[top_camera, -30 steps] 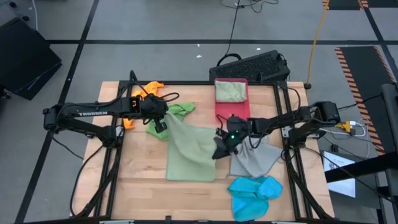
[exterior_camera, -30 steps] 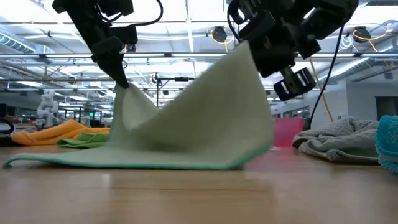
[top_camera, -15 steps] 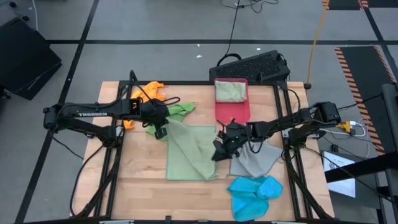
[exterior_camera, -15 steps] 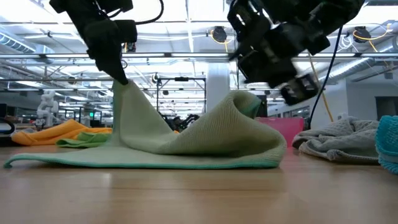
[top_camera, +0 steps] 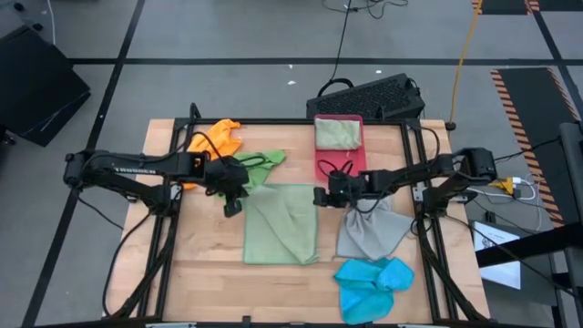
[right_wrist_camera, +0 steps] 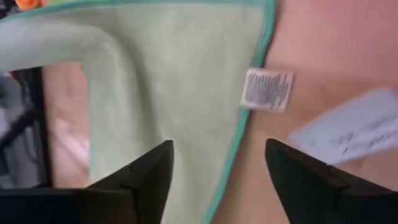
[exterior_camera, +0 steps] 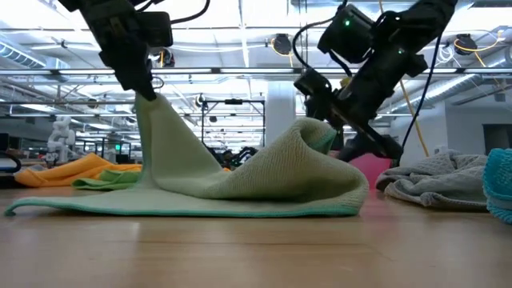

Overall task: Fold microfiber towels
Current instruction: Fold the light green microfiber cloth

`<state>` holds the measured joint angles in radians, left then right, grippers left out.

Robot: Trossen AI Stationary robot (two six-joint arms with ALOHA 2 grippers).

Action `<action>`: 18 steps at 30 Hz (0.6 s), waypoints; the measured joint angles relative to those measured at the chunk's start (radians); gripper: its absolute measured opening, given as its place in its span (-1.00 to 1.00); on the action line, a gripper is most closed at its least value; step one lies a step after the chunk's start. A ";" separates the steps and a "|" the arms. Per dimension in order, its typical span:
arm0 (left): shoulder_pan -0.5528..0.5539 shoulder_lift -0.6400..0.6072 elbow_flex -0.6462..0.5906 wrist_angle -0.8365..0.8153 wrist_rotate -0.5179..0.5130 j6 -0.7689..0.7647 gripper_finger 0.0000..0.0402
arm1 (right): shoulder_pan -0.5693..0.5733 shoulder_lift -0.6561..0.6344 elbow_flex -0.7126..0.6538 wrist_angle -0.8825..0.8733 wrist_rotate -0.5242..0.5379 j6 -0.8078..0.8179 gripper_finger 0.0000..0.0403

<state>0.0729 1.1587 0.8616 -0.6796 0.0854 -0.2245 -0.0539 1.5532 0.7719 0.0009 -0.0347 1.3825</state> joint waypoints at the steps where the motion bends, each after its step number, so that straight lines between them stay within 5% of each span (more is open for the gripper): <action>1: -0.005 0.000 0.000 0.000 0.011 0.000 -0.95 | -0.007 0.000 0.000 -0.001 0.008 -0.029 0.29; 7: -0.024 0.000 0.000 -0.001 0.064 -0.052 -0.95 | -0.058 0.011 0.000 0.031 0.087 -0.137 0.36; 18: -0.032 0.000 0.000 -0.008 0.074 -0.125 -0.95 | -0.091 0.129 0.000 0.121 0.041 -0.220 0.26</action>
<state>0.0406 1.1584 0.8616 -0.6880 0.1592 -0.3491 -0.1444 1.6820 0.7723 0.1215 0.0067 1.1622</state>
